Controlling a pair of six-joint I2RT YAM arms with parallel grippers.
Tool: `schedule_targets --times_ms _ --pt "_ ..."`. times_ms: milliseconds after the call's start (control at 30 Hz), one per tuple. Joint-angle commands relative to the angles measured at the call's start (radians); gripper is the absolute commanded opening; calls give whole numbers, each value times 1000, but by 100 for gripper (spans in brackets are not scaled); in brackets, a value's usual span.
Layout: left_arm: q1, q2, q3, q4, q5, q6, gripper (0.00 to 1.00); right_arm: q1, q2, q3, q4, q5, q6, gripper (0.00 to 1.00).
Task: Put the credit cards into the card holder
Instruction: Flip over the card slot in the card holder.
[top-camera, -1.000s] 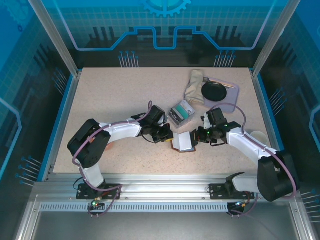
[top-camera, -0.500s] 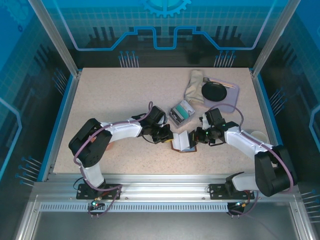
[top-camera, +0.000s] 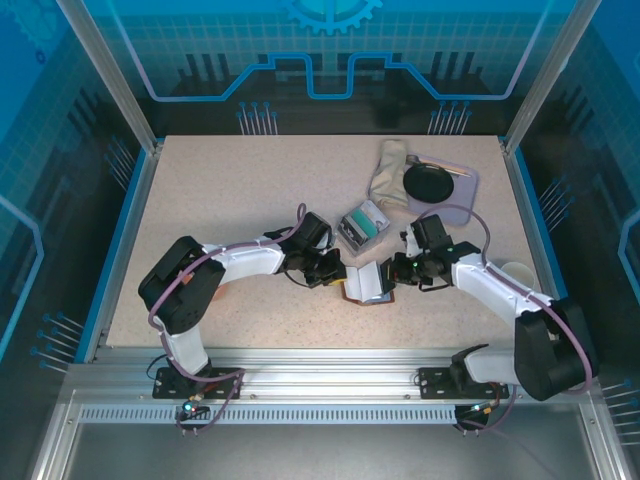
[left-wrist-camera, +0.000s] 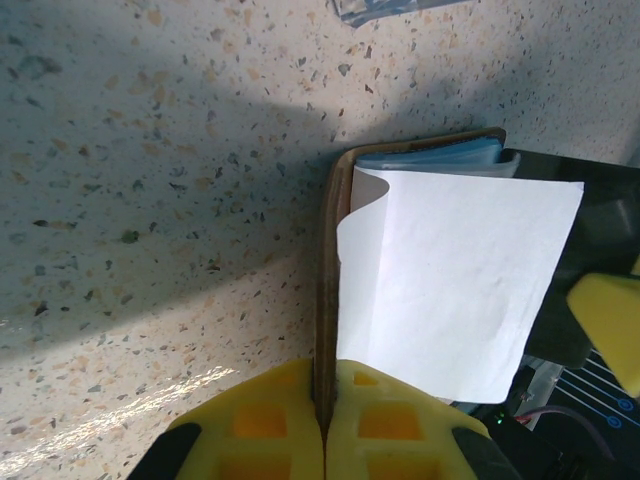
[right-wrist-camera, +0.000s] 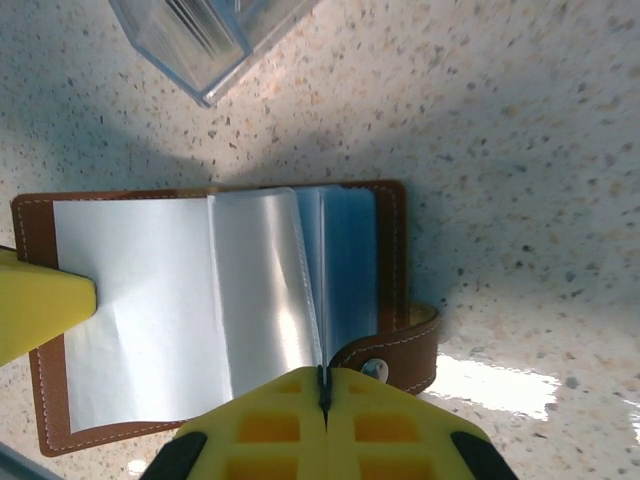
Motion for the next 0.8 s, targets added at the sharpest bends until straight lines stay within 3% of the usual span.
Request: schedule_targets --times_ms 0,767 --pt "2 15 -15 -30 -11 14 0 9 -26 21 -56 40 -19 1" --pt "2 31 -10 -32 -5 14 0 53 97 -6 8 38 7 1"
